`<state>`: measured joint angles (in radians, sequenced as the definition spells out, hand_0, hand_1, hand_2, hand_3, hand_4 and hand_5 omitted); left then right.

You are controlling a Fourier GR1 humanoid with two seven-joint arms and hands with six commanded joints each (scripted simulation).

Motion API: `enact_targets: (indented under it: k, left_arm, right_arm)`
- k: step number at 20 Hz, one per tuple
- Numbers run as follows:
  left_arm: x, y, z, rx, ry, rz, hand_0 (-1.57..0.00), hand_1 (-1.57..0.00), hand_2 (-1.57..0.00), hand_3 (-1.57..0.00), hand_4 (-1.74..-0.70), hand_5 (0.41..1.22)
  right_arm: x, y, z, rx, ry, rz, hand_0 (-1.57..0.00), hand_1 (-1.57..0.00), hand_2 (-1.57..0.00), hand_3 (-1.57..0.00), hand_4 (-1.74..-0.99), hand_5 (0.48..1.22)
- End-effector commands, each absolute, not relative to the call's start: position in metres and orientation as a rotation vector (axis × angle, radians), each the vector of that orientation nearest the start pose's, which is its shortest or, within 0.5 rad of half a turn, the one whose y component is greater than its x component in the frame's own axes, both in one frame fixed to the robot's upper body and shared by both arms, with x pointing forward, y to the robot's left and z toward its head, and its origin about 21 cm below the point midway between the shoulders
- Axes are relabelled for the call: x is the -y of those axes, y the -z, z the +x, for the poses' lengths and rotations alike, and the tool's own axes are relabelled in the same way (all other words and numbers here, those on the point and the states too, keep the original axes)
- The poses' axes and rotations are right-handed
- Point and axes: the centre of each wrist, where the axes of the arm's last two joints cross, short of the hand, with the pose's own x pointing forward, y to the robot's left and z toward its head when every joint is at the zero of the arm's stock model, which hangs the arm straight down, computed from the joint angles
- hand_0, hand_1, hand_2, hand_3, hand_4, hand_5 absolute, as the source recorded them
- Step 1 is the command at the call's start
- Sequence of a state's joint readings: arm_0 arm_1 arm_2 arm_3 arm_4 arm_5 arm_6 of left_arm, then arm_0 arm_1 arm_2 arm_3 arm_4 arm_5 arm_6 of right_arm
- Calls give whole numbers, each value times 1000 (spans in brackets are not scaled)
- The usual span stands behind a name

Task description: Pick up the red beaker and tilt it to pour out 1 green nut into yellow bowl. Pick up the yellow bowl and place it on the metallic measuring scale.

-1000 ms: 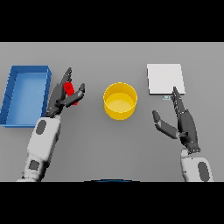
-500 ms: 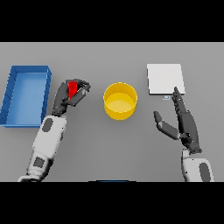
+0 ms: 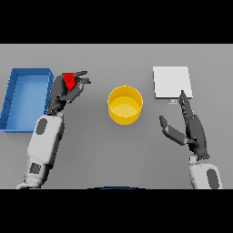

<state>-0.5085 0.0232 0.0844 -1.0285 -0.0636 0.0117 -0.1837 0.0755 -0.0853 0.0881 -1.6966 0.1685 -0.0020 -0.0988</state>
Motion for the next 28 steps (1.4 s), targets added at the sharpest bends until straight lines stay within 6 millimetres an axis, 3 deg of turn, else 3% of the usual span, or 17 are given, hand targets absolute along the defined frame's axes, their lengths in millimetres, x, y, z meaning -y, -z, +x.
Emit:
enact_targets:
  k: [1, 8, 14, 19, 22, 25, 26, 28]
  left_arm:
    - [-191, -13, 365, 1693, 193, -27, -1548, -1549, -1551, -1542, -1714, 1132]
    - [-186, -36, 383, 1681, 350, 56, -1556, -1557, -1558, -1553, -1724, 1139]
    - [-180, -64, 395, 1656, 737, 252, -1567, -1567, -1568, -1566, -1737, 1120]
    - [-149, -88, 398, 1592, 1081, 394, -1570, -1570, -1570, -1569, -1740, 1139]
    - [-132, -98, 400, 1534, 1302, 566, -1570, -1570, -1570, -1570, -1740, 1174]
    - [-117, -98, 402, 1448, 1513, 663, -1571, -1571, -1571, -1571, -1741, 1197]
    - [-112, -100, 402, 1410, 1587, 696, -1571, -1571, -1571, -1571, -1689, 1202]
    - [-105, -104, 404, 1351, 1726, 759, -1571, -1571, -1571, -1436, -1705, 1209]
  right_arm:
    - [230, -14, 230, 1716, -253, -139, 1, 1, 1, 1, -1227, 647]
    - [229, -9, 228, 1747, -289, -168, 1, 1, 1, 1, -1219, 661]
    - [227, -14, 228, 1739, -292, -178, 1, 1, 1, 1, -1190, 658]
    - [229, -16, 230, 1707, -294, -173, 1, 1, 1, 1, -1178, 667]
    - [227, -16, 227, 1713, -290, -152, 1, 1, 1, 1, -1183, 671]
    - [223, -20, 229, 1716, -283, -146, 1, 1, 1, 1, -1187, 676]
    - [226, -18, 228, 1710, -275, -151, 1, 1, 1, 1, -1191, 675]
    - [225, -15, 225, 1696, -267, -138, 1, 1, 1, 1, -1191, 675]
